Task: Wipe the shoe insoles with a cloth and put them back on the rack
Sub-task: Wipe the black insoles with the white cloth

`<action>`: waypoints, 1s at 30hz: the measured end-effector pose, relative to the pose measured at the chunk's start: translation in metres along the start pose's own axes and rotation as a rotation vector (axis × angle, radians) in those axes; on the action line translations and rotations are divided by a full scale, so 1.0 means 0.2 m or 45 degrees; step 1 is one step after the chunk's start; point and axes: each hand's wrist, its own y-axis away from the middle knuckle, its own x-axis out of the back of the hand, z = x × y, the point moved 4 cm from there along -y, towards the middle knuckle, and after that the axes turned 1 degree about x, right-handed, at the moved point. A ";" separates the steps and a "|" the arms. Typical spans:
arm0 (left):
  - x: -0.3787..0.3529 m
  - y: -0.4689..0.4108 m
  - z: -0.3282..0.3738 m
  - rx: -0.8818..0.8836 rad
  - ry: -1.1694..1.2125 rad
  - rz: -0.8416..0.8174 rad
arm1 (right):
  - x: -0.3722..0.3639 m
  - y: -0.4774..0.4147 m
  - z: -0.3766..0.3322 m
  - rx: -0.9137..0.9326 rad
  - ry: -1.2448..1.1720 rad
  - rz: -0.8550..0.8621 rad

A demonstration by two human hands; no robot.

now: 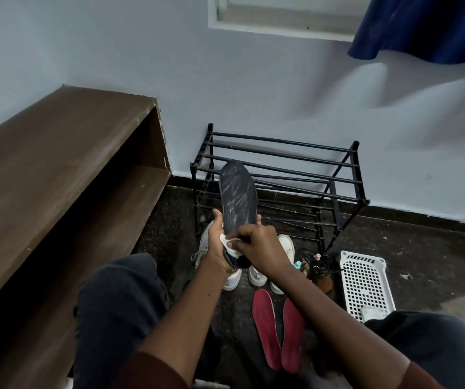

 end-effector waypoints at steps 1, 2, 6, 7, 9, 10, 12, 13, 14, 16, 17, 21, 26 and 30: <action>0.02 -0.01 0.00 0.005 0.007 0.022 | -0.01 0.01 0.01 -0.003 -0.011 -0.017; 0.03 -0.02 -0.01 0.011 0.029 0.044 | -0.01 0.02 0.02 0.001 -0.017 -0.044; 0.04 -0.03 -0.03 0.043 0.067 0.044 | 0.00 0.02 0.04 -0.008 -0.025 -0.133; 0.02 -0.02 -0.04 0.064 0.057 0.030 | 0.01 0.01 0.05 -0.026 0.000 -0.119; -0.02 -0.01 -0.06 0.115 0.072 -0.007 | 0.04 -0.04 0.05 -0.047 0.073 -0.047; -0.04 0.00 -0.07 0.132 0.082 -0.034 | 0.07 -0.07 0.06 -0.074 0.088 0.011; -0.09 0.00 -0.07 0.141 0.077 -0.091 | 0.13 -0.13 0.11 -0.218 0.000 0.147; -0.11 0.00 -0.06 0.143 0.057 -0.109 | 0.16 -0.15 0.14 -0.317 -0.138 0.193; -0.12 -0.01 -0.05 0.143 0.023 -0.109 | 0.18 -0.16 0.17 -0.402 -0.344 0.211; -0.12 -0.03 -0.03 0.130 -0.061 -0.082 | 0.19 -0.16 0.21 -0.535 -0.759 0.187; -0.11 -0.03 -0.02 0.121 -0.091 -0.068 | 0.19 -0.15 0.22 -0.568 -0.893 0.154; -0.11 -0.04 -0.01 0.095 -0.163 -0.025 | 0.17 -0.13 0.24 -0.601 -1.019 0.057; -0.09 -0.06 0.00 0.054 -0.363 0.154 | 0.14 -0.14 0.27 -0.644 -1.144 -0.025; -0.08 -0.05 0.02 0.037 -0.468 0.264 | 0.16 -0.14 0.30 -0.641 -1.140 0.029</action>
